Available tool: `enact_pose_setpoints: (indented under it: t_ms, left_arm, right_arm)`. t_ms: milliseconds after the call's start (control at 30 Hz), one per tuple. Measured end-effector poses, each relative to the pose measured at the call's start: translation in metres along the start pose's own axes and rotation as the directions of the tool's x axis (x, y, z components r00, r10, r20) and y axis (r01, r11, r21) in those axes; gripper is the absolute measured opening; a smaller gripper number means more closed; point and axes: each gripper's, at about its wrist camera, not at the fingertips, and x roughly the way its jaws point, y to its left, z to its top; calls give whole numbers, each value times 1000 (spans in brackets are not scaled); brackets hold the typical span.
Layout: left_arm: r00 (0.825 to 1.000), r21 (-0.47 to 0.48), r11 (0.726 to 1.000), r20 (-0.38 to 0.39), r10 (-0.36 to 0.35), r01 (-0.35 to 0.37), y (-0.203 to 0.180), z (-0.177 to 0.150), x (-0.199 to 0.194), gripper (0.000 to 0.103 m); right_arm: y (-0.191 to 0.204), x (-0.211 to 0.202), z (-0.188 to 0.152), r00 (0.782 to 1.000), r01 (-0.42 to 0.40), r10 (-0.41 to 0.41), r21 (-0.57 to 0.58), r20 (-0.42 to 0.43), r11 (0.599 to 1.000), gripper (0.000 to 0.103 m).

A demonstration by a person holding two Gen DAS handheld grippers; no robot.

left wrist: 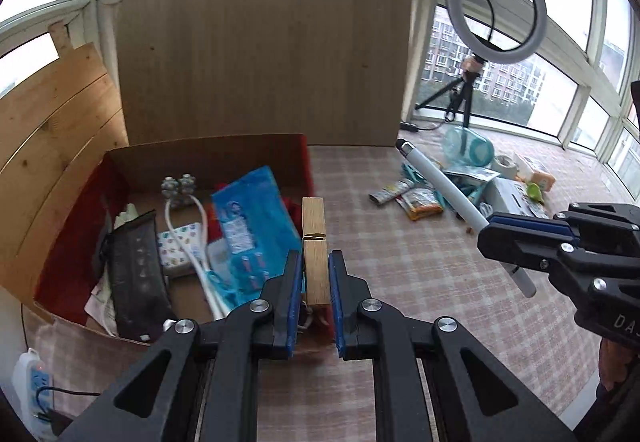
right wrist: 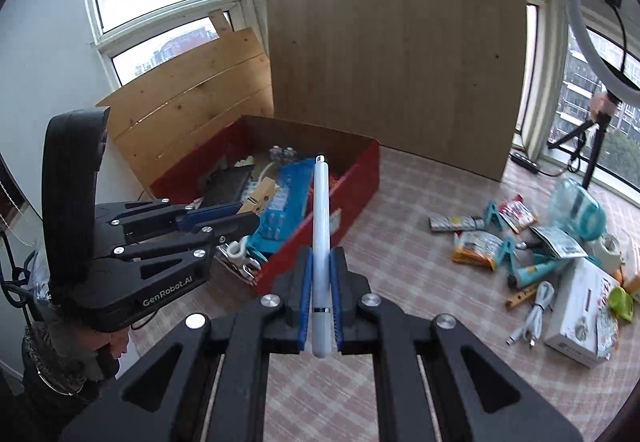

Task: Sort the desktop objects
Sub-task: 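Carry the wooden clothespin with the left tool while the right tool carries the pen to the box, then open both tools to drop the wooden clothespin and white pen into the red box, then withdraw both open tools from the box back toward the pile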

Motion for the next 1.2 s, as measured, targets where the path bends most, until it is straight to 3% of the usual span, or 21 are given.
enact_pose_setpoints:
  t_ms: [100, 233, 267, 300, 367, 400, 600, 800, 1200]
  left_arm:
    - [999, -37, 999, 0, 36, -36, 32, 14, 4, 12]
    - [988, -88, 984, -6, 152, -152, 70, 33, 17, 17]
    - [983, -111, 977, -30, 182, -184, 81, 37, 24, 37]
    - [976, -133, 967, -51, 213, -218, 89, 37, 28, 58]
    - [966, -156, 953, -71, 250, -259, 101, 36, 31, 61]
    - [965, -153, 953, -68, 253, -261, 103, 34, 30, 61]
    - [975, -173, 960, -19, 222, -222, 94, 18, 16, 62]
    - [984, -107, 978, -18, 177, -178, 48, 18, 12, 62]
    - [999, -7, 1000, -28, 19, -19, -71, -5, 18, 62]
  right_arm:
    - [19, 23, 21, 1000, -17, 17, -4, 2, 1000, 9]
    - [36, 54, 45, 998, -63, 63, 11, 2, 998, 10]
    - [40, 61, 49, 998, -64, 64, 13, -4, 998, 16]
    - [44, 68, 53, 998, -66, 66, 15, -11, 998, 37]
    - [41, 64, 53, 999, -52, 52, 31, 7, 998, 54]
    - [40, 62, 53, 999, -45, 44, 39, 16, 998, 54]
    - [13, 44, 38, 1000, -15, 14, 84, 15, 996, 54]
    - [-24, 23, 15, 1000, 20, -20, 146, 2, 989, 54]
    - [-96, -35, -42, 967, 253, -254, 195, -22, 948, 55]
